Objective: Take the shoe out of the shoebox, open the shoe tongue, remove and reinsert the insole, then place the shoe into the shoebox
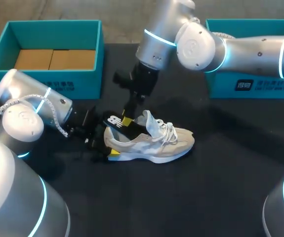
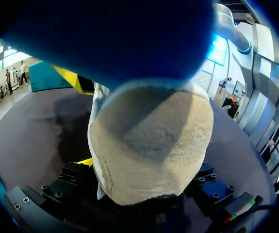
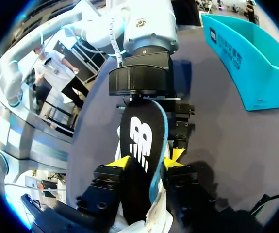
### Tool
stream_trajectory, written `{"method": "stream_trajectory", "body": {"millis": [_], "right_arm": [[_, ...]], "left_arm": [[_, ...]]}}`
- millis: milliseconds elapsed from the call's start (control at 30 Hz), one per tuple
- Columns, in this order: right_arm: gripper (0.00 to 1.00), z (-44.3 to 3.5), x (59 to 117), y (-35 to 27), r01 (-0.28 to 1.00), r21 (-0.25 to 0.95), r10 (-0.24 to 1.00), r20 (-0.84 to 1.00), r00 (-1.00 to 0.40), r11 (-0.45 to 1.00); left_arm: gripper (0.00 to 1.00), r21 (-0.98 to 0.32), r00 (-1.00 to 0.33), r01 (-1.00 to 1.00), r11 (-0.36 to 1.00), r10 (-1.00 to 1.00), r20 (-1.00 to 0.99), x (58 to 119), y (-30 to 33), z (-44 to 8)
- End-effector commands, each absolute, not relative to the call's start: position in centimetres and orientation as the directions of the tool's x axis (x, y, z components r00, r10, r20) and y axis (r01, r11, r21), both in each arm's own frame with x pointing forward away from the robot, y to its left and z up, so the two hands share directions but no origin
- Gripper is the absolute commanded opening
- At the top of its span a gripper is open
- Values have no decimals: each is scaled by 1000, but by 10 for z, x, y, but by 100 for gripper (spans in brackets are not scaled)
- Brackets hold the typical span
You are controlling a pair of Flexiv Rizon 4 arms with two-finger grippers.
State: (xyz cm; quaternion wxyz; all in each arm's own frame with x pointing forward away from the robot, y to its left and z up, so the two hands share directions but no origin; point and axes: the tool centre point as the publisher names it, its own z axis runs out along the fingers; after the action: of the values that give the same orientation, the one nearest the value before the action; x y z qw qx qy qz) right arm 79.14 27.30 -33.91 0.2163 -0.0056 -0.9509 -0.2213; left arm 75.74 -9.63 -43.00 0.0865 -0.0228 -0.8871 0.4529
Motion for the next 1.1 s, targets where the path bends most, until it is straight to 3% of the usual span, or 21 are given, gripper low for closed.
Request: {"method": "stream_trajectory", "body": {"millis": [33,67,700,767,833,1100], "right_arm": [[6,-340,791,274,109,416,-82,415,-906,903],[0,-340,791,274,110,415,-81,416,-906,903],[0,-325,800,276,118,424,-61,385,-921,898],[33,-327,800,277,115,433,-68,385,-920,894],[42,-328,799,276,117,434,-68,387,-919,893],[44,-327,797,266,133,443,-68,410,-909,887]], "left_arm": [[0,-806,-984,-39,591,118,133,760,-97,-436],[0,-806,-984,-39,591,118,133,760,-97,-436],[0,-806,-984,-39,591,118,133,760,-97,-436],[0,-806,-984,-39,591,118,133,760,-97,-436],[0,-806,-984,-39,591,118,133,760,-97,-436],[0,-806,-984,-39,591,118,133,760,-97,-436]]}}
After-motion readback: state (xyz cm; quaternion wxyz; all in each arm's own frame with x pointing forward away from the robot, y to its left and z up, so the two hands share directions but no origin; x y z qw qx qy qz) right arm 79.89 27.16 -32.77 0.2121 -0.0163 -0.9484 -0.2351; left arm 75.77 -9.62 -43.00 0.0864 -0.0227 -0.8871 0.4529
